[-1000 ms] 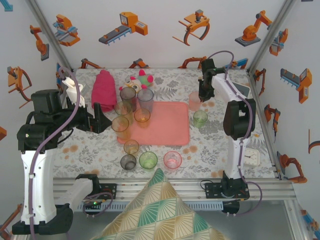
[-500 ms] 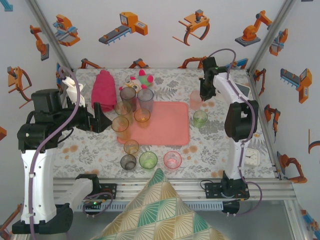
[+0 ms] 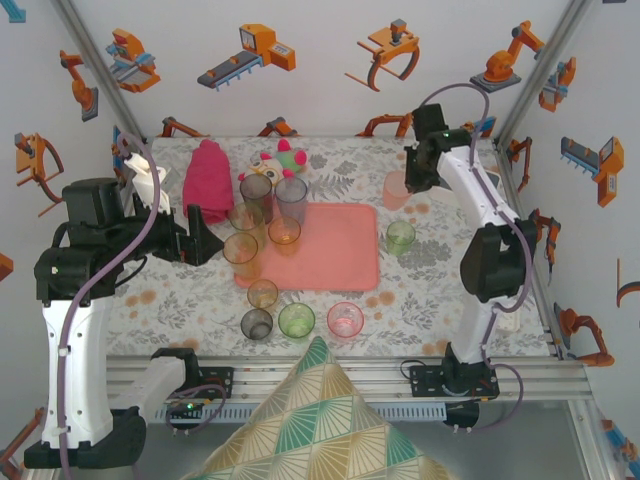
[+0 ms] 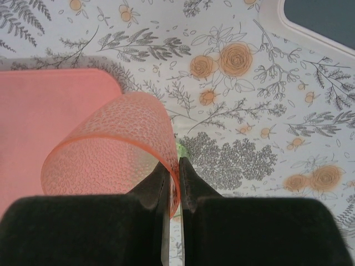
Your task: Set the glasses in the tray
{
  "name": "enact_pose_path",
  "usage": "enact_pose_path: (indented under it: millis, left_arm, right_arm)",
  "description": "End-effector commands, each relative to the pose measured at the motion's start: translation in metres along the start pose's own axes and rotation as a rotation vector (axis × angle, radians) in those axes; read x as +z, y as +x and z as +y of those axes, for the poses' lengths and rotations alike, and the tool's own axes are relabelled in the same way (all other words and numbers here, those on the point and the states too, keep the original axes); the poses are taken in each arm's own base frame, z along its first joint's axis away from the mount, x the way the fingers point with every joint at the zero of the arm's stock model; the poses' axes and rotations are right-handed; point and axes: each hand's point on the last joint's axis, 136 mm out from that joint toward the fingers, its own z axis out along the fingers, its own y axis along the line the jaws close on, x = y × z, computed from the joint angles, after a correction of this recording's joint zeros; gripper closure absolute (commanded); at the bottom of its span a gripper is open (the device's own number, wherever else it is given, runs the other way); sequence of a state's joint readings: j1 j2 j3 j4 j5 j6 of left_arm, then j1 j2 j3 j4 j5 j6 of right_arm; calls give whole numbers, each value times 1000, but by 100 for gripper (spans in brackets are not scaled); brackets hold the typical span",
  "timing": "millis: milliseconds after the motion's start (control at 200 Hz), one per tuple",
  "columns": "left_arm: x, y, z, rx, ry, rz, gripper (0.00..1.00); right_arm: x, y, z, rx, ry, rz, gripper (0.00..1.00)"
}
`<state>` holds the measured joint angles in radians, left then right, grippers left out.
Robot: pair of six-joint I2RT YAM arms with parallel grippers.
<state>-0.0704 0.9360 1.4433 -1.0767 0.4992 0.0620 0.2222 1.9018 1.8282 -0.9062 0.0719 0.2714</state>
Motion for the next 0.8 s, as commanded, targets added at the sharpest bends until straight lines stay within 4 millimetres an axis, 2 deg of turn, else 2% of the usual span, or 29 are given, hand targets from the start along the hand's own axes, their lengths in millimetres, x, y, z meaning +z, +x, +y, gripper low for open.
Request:
enact_pose_path:
  millis: [0,170,350,546,796]
  left_arm:
    - [-4,-8,-5,12,19,-33,3]
    - [1,-13,-3,10,24,-33,3]
    - [4,-13,-2,5,30,-31,3]
    - [4,-13,-1,15,21,-31,3]
    - [2,-11,-4,7,33,-37,3]
  right_arm:
    - [-28,8,10,-38,-3,-20,93]
    - [-51,24,31,-98,-19,-30,93]
    - [-67,56,63,-174,-48,-19,93]
    - [-82,87,104,-251,-86,-12,92]
    - [-88,122,163,-340,-148,-6,92]
